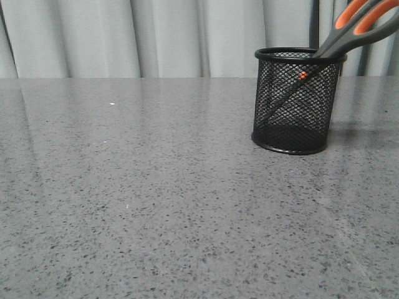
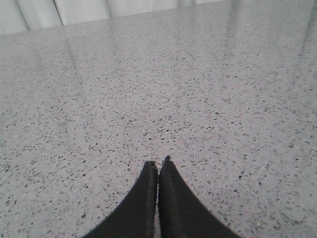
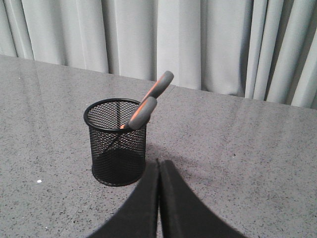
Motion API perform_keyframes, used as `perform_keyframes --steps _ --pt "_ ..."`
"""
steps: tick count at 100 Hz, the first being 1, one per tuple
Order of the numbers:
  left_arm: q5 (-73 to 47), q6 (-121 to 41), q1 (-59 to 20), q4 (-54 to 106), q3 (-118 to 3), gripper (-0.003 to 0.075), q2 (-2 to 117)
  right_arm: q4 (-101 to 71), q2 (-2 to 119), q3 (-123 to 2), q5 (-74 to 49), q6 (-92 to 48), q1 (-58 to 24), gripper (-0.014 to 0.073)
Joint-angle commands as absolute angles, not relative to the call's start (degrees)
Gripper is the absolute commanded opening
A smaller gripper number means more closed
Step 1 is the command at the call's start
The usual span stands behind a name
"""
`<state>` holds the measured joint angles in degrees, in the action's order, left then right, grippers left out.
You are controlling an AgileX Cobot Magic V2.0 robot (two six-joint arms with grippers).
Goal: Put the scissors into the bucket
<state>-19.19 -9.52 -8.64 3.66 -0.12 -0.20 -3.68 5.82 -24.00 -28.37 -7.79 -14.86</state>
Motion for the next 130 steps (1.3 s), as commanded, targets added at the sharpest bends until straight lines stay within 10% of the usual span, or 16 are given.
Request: perform_keyframes --steps 1,73,130 --pt "-15.55 -9.28 -8.58 4.16 1.51 -0.0021 -1.61 -3.53 6.47 -25.59 -23.43 -8.10 -14.51 -0.0045" --pt "-15.55 -9.28 -8.58 4.16 1.51 -0.0021 -1.61 -0.93 2.13 1.71 4.00 -7.56 -1.07 -0.0045" --pt "-15.55 -9.28 -8.58 4.16 1.42 -0.0021 -1.61 1.08 -1.85 1.56 -17.57 -7.56 -0.68 -0.0045"
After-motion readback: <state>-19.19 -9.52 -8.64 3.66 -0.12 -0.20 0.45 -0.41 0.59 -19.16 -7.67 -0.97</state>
